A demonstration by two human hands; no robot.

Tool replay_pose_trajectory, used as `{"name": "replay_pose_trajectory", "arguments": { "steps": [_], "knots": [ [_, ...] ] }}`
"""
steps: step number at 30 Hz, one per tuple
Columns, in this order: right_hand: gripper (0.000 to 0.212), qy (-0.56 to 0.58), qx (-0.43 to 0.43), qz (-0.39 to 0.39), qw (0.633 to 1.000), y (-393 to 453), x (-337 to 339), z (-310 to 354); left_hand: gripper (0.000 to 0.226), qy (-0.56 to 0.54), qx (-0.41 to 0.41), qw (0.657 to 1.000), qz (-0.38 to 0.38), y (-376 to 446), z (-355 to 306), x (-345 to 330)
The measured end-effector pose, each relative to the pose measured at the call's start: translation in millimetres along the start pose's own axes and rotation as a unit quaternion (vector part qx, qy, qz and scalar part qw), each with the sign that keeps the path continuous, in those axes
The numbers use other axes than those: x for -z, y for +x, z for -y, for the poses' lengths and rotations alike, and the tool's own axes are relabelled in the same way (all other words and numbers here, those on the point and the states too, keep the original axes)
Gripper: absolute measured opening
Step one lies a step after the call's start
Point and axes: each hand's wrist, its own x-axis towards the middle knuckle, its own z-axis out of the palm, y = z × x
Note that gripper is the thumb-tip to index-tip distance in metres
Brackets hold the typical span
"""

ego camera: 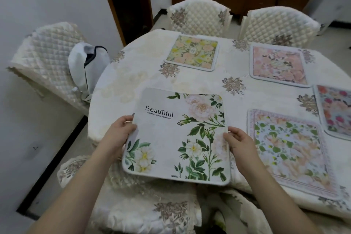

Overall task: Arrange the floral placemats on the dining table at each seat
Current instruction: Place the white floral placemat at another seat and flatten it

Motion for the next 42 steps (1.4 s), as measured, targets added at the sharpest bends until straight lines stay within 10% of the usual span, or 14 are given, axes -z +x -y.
{"name": "replay_pose_trajectory", "arguments": {
  "steps": [42],
  "knots": [
    [0.025, -0.111, -0.006, -0.161, 0.981, 62, -92, -57, 0.026, 0.124, 0.017, 0.990, 0.069, 177, 34, 25]
  ]
}}
